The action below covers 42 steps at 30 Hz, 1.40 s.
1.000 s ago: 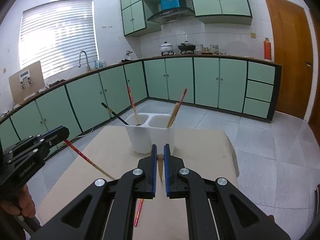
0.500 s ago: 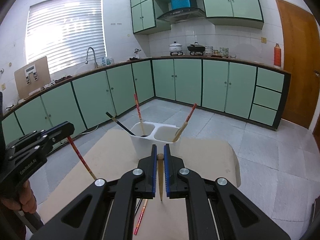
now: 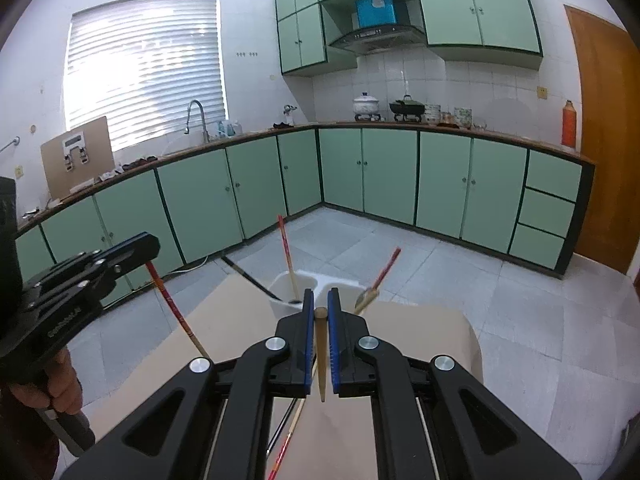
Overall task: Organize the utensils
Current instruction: 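Lift both held chopsticks and carry them over the white cups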
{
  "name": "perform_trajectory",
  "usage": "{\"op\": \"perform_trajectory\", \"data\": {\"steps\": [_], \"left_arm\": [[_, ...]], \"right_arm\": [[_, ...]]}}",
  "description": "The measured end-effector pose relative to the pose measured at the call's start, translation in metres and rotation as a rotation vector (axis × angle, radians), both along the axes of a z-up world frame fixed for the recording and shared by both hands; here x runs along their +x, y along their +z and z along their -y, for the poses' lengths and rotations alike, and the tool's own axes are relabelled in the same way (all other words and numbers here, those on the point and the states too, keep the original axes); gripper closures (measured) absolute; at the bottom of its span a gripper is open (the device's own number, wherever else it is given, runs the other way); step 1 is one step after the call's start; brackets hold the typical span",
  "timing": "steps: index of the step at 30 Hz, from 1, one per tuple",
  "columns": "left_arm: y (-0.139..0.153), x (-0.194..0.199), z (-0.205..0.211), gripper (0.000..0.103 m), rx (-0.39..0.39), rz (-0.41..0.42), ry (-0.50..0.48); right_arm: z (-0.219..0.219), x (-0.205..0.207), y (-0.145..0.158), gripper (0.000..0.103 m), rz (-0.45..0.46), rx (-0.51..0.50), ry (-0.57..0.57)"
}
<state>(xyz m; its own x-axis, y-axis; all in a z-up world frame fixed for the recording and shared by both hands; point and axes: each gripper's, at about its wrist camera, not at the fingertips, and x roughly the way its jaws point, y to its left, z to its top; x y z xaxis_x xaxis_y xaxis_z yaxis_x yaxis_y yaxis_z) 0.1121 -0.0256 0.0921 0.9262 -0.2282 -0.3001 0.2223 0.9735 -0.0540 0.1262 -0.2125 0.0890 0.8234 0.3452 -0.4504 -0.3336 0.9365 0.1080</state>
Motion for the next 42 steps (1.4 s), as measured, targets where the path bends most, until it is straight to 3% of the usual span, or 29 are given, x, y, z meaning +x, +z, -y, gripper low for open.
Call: {"op": "perform_trajectory", "data": {"steps": [10,19,28,42], "left_arm": [[0.046,0.045,0.009,0.098,-0.025,0.092,-0.003],[0.073,0.087,0.015,0.098,-0.048,0.173,0.026],[0.038,0.141,0.022,0.098,-0.054,0.178,0.059],[-0.037,0.182,0.013,0.098,0.021,0.01,0.087]], "right_arm": [[0.007,0.016,0.063,0.096,0.11,0.016,0.023],[0.002,0.056,0.072,0.096,0.15,0.014,-0.006],[-0.013,0.117,0.025,0.096,0.069,-0.012,-0.035],[-0.021,0.144,-0.038,0.096,-0.036,-0.017,-0.032]]}}
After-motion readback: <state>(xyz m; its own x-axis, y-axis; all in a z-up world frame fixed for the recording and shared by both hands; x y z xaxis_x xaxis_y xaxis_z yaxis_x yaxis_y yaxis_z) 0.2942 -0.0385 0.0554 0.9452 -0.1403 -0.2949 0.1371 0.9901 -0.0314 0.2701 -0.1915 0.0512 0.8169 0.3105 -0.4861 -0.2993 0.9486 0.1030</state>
